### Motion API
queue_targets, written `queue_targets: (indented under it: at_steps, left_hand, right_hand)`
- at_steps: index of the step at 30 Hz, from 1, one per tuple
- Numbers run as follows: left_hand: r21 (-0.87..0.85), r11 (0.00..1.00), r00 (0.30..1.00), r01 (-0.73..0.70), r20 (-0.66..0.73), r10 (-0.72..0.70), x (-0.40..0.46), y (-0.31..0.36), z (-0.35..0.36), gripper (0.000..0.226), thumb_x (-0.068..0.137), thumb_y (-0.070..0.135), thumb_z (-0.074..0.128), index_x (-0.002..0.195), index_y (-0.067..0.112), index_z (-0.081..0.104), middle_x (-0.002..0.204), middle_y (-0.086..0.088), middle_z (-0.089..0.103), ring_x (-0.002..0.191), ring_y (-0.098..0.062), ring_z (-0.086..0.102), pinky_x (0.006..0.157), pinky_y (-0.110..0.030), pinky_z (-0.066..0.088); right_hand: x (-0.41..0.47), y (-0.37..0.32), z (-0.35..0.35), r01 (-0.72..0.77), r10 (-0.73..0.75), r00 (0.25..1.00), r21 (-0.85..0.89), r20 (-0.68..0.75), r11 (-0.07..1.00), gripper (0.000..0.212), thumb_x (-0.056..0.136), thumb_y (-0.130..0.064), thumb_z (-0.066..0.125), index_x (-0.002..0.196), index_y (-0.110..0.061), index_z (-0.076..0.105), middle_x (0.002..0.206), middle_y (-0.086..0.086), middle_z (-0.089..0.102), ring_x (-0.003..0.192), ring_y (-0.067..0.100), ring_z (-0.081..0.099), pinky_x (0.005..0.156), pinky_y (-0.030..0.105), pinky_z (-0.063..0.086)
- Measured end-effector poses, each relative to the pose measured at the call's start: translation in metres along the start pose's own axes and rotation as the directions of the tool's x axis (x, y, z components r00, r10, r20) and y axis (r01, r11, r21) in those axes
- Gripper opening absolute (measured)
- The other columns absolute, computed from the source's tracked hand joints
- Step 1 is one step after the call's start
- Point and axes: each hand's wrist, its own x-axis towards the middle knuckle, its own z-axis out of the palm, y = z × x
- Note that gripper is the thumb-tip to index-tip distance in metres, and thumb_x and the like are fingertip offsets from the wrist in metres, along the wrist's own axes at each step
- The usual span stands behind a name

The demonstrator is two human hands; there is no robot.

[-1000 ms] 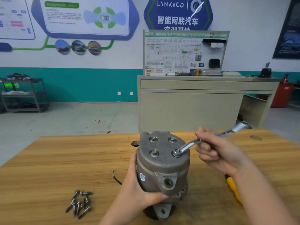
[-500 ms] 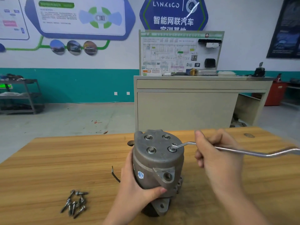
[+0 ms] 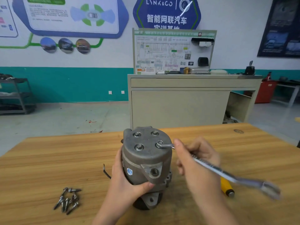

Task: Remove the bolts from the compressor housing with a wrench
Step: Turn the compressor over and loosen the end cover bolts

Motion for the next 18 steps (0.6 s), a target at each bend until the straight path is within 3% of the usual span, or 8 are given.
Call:
queue_targets:
  at_steps: [3,5,8,10,12,13,15,18]
  left_hand:
    - [-0.003,1.0,1.0,0.007,0.017,-0.007,0.0,0.003,-0.001,0.125,0.037,0.053,0.094,0.139,0.053,0.022,0.142,0.016,0.045,0.131,-0.007,0.044,0.108,-0.045,0.038]
    - [-0.013,1.0,0.999,-0.016,0.037,0.016,0.001,0.005,-0.001,0.123,0.041,0.048,0.095,0.141,0.048,0.023,0.141,0.016,0.047,0.13,-0.007,0.046,0.107,-0.045,0.039]
    - [-0.012,0.998,0.997,-0.055,0.055,0.055,0.004,0.009,-0.001,0.116,0.047,0.042,0.094,0.141,0.045,0.027,0.14,0.015,0.049,0.129,-0.007,0.047,0.105,-0.039,0.041]
    - [-0.02,0.997,0.995,-0.072,0.065,0.073,0.004,0.01,-0.002,0.114,0.049,0.038,0.094,0.141,0.044,0.028,0.14,0.013,0.05,0.129,-0.008,0.047,0.104,-0.03,0.042]
    - [-0.015,0.998,0.996,-0.062,0.058,0.063,0.003,0.008,-0.003,0.117,0.047,0.041,0.094,0.142,0.046,0.025,0.141,0.014,0.047,0.131,-0.008,0.045,0.107,-0.035,0.04]
    - [-0.007,0.999,0.998,-0.047,0.046,0.047,0.002,0.007,-0.002,0.12,0.045,0.046,0.094,0.142,0.049,0.023,0.142,0.016,0.045,0.132,-0.007,0.043,0.108,-0.04,0.039]
    - [0.009,1.0,0.999,-0.025,0.026,0.025,0.002,0.004,-0.001,0.124,0.041,0.052,0.094,0.14,0.054,0.02,0.142,0.018,0.043,0.133,-0.009,0.041,0.108,-0.045,0.038]
    - [0.013,1.0,1.0,0.0,0.005,0.0,0.001,0.003,0.002,0.125,0.04,0.052,0.094,0.14,0.056,0.019,0.141,0.016,0.043,0.134,-0.013,0.039,0.108,-0.047,0.038]
  right_hand:
    - [0.041,0.006,-0.023,-0.337,0.27,0.931,0.298,0.244,0.893,0.031,0.069,-0.017,0.071,0.058,-0.018,0.043,0.039,0.002,0.042,0.026,0.006,0.032,0.033,0.009,0.025]
    - [0.074,0.011,-0.027,-0.574,0.443,0.791,0.261,0.422,0.776,0.029,0.071,-0.013,0.069,0.058,-0.016,0.044,0.038,0.001,0.039,0.025,0.003,0.029,0.029,0.007,0.022]
    - [0.107,0.016,-0.015,-0.793,0.57,0.526,0.123,0.631,0.596,0.039,0.054,-0.01,0.09,0.06,-0.016,0.052,0.036,0.0,0.039,0.022,0.001,0.032,0.025,0.005,0.019]
    - [0.114,0.014,-0.007,-0.804,0.529,0.474,0.101,0.703,0.586,0.044,0.045,-0.011,0.096,0.058,-0.015,0.054,0.034,-0.001,0.038,0.021,0.0,0.031,0.025,0.004,0.018]
    - [0.112,0.005,0.0,-0.765,0.447,0.56,0.229,0.697,0.602,0.04,0.044,-0.012,0.096,0.054,-0.018,0.057,0.033,-0.002,0.04,0.02,-0.001,0.032,0.025,0.005,0.018]
    - [0.11,0.001,0.003,-0.717,0.409,0.649,0.338,0.641,0.609,0.038,0.048,-0.011,0.093,0.052,-0.019,0.056,0.033,-0.003,0.041,0.021,-0.001,0.032,0.024,0.006,0.018]
    - [0.103,0.0,-0.001,-0.497,0.361,0.86,0.438,0.36,0.749,0.04,0.069,-0.007,0.078,0.05,-0.021,0.045,0.035,-0.003,0.041,0.022,0.002,0.03,0.026,0.008,0.019]
    - [0.064,0.004,-0.012,-0.164,0.162,0.986,0.22,0.03,0.962,0.05,0.089,0.002,0.057,0.048,-0.021,0.039,0.037,0.001,0.041,0.025,0.01,0.03,0.034,0.011,0.023]
